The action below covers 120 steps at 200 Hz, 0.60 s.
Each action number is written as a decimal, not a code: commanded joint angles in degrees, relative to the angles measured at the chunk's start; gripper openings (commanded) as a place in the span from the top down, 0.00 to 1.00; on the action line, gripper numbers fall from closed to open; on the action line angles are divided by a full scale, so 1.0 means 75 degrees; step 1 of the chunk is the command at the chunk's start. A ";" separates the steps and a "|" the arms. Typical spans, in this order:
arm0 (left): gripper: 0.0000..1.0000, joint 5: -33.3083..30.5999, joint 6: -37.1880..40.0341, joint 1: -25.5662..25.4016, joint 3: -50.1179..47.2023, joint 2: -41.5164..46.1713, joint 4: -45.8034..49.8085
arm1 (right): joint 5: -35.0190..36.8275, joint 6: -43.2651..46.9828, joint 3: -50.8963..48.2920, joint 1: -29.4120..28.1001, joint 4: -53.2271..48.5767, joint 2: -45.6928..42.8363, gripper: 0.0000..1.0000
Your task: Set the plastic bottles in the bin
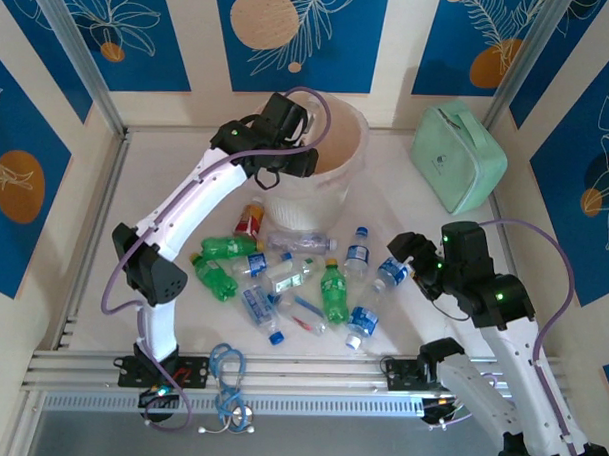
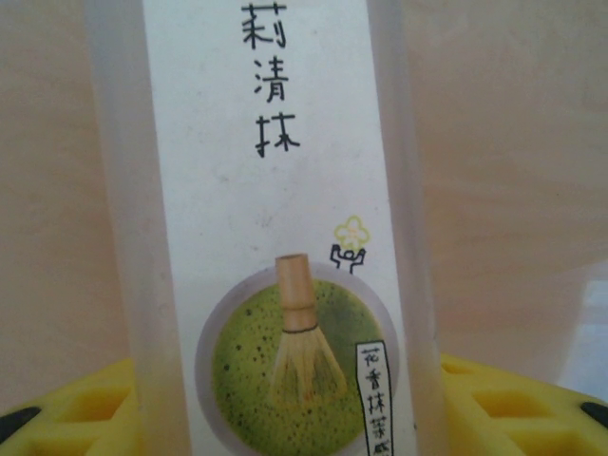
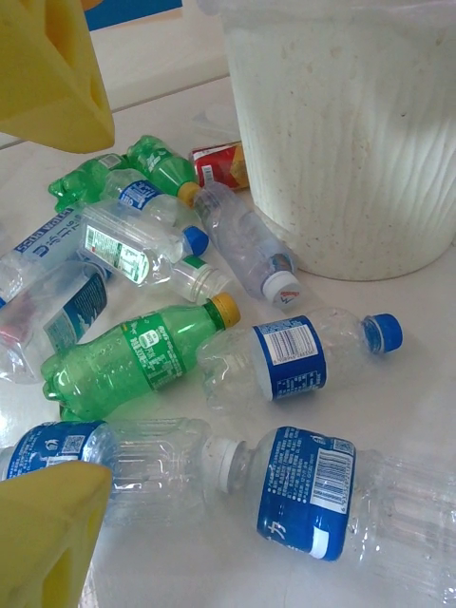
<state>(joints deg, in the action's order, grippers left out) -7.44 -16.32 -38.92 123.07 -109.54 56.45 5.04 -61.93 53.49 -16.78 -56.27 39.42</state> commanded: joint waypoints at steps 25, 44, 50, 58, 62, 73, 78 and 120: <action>0.38 0.0264 -0.0224 -0.0181 0.0173 0.0063 0.0677 | -0.0109 0.0136 0.0082 0.0079 -0.0174 -0.0123 0.15; 0.20 0.0168 -0.0209 -0.0178 0.0345 -0.0020 0.0622 | -0.0121 0.0148 0.0076 0.0102 -0.0161 -0.0117 0.15; 0.18 0.0149 -0.0194 -0.0178 0.0415 -0.0036 0.0581 | -0.0119 0.0154 0.0093 0.0101 -0.0161 -0.0123 0.15; 0.16 0.0127 -0.0158 -0.0174 0.0532 -0.0048 0.0525 | -0.0122 0.0166 0.0097 0.0104 -0.0179 -0.0123 0.15; 0.16 0.0115 -0.0146 -0.0178 0.0591 -0.0064 0.0508 | -0.0110 0.0171 0.0108 0.0104 -0.0195 -0.0123 0.15; 0.15 0.0059 -0.0116 -0.0178 0.0808 -0.0107 0.0478 | -0.0079 0.0189 0.0131 0.0103 -0.0248 -0.0123 0.15; 0.15 0.0036 -0.0111 -0.0172 0.0912 -0.0130 0.0488 | -0.0074 0.0200 0.0143 0.0108 -0.0272 -0.0126 0.15; 0.14 -0.0049 -0.0083 -0.0132 0.1574 -0.0124 0.0589 | -0.0028 0.0239 0.0225 0.0112 -0.0337 -0.0123 0.15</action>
<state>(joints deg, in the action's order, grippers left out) -6.98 -17.54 -39.66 131.52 -110.21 59.27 4.91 -61.06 53.52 -16.12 -57.21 39.05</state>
